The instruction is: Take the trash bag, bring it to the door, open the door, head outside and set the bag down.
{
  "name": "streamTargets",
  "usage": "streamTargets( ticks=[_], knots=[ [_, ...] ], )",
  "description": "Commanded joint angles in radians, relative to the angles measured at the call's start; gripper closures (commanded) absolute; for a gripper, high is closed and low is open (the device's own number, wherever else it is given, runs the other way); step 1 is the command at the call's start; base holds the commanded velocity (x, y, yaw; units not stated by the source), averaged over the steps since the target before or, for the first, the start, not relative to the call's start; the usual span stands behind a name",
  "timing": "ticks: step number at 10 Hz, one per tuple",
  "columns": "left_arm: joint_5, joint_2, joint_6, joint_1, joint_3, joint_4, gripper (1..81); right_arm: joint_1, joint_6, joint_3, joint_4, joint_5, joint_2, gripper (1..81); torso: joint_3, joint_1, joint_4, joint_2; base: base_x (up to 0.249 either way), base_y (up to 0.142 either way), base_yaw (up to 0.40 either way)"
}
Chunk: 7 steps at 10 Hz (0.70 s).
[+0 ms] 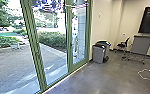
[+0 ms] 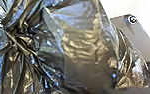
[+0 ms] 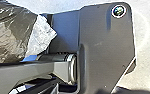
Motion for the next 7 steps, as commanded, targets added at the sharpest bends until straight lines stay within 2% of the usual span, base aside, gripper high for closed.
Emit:
streamTargets(
  ticks=[1, 7],
  knots=[
    [0.045, -0.003, 0.01, -0.049, 0.001, 0.01, 81.1, 0.044, 0.0, -0.004, -0.011, -0.05, 0.006, 1.0, 0.0, 0.0, 0.0, 0.0, 0.16, 0.0, 0.0],
    [0.046, 0.008, 0.01, -0.049, 0.001, 0.016, 81.1, 0.043, 0.0, -0.01, -0.011, -0.05, 0.009, 1.0, 0.0, 0.0, 0.0, 0.0, 0.164, 0.0, 0.0]
  ],
)
